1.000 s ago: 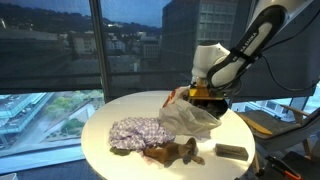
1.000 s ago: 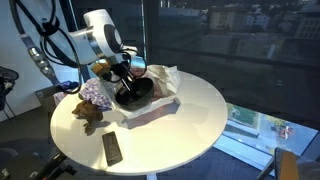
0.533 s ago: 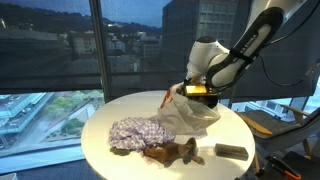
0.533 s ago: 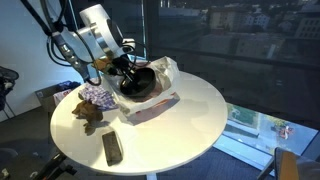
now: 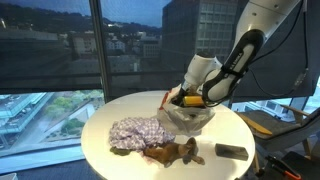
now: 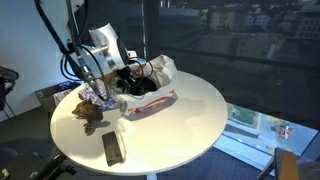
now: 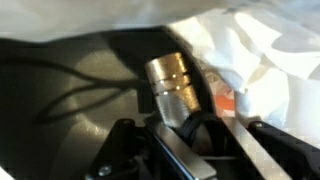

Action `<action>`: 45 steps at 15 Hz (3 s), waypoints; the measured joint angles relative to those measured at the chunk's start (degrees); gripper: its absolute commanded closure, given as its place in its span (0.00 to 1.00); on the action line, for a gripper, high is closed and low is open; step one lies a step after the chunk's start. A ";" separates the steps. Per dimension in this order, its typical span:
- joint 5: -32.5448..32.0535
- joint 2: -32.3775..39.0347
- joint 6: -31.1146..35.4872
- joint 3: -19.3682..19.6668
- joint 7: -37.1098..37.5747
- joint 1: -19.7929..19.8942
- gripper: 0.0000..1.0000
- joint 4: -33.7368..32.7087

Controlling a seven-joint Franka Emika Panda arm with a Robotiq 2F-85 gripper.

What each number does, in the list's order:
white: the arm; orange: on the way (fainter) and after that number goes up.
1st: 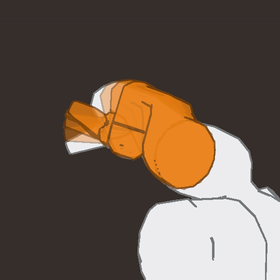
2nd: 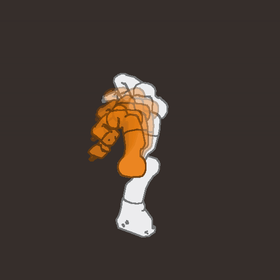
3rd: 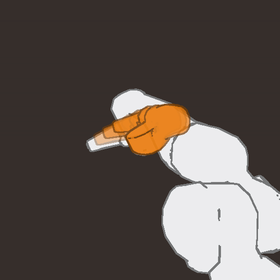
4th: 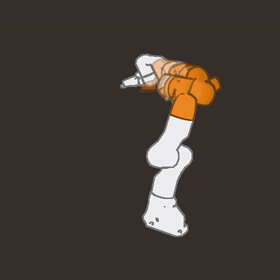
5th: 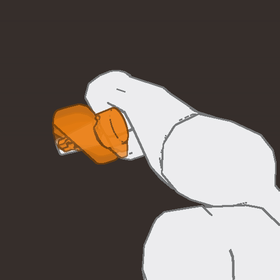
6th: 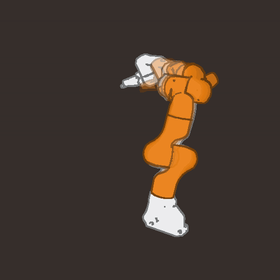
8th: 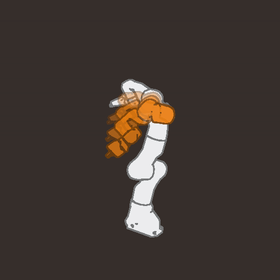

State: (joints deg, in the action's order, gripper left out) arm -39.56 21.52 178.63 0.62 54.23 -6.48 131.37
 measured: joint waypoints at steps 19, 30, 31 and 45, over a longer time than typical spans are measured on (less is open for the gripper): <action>-0.50 -6.56 -16.84 22.29 20.51 -19.36 0.00 1.56; -16.67 -33.74 -29.36 11.72 33.90 -7.89 0.00 21.60; -16.69 -35.86 -29.36 8.65 33.71 -5.97 0.00 23.72; -16.17 -39.03 -30.43 3.07 32.60 -8.93 0.00 27.40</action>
State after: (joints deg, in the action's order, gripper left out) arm -55.72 -17.51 148.19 3.69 86.83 -15.41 158.77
